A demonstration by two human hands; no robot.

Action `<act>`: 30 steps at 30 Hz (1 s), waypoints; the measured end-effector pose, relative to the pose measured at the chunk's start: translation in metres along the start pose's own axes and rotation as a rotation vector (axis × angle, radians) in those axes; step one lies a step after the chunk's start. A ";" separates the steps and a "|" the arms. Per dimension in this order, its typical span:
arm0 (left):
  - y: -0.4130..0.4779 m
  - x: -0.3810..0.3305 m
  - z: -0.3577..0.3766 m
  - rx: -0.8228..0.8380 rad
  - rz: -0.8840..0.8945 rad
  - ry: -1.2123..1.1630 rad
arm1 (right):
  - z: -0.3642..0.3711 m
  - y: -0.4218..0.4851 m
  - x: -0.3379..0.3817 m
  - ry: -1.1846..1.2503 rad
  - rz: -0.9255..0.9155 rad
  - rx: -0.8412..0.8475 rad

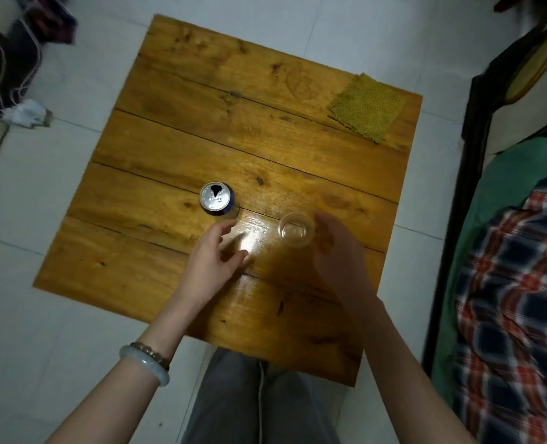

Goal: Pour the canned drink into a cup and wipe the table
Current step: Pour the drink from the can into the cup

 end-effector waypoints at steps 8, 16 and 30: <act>0.019 0.009 -0.077 -0.154 -0.050 -0.047 | 0.079 -0.013 0.079 0.165 -0.028 0.125; 0.067 0.077 -0.040 -0.006 -0.162 -0.082 | 0.158 0.002 0.040 0.113 0.236 0.072; 0.098 0.093 0.008 0.187 -0.032 -0.134 | 0.189 0.021 0.026 0.236 0.194 -0.017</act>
Point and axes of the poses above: each hand's wrist, its own y-axis towards the middle knuckle, its own z-axis out of the palm, x = y × z, the point moved 8 cm from there along y, towards the middle knuckle, and after that the axes turned 15 degrees about -x, right-handed, at the moved point
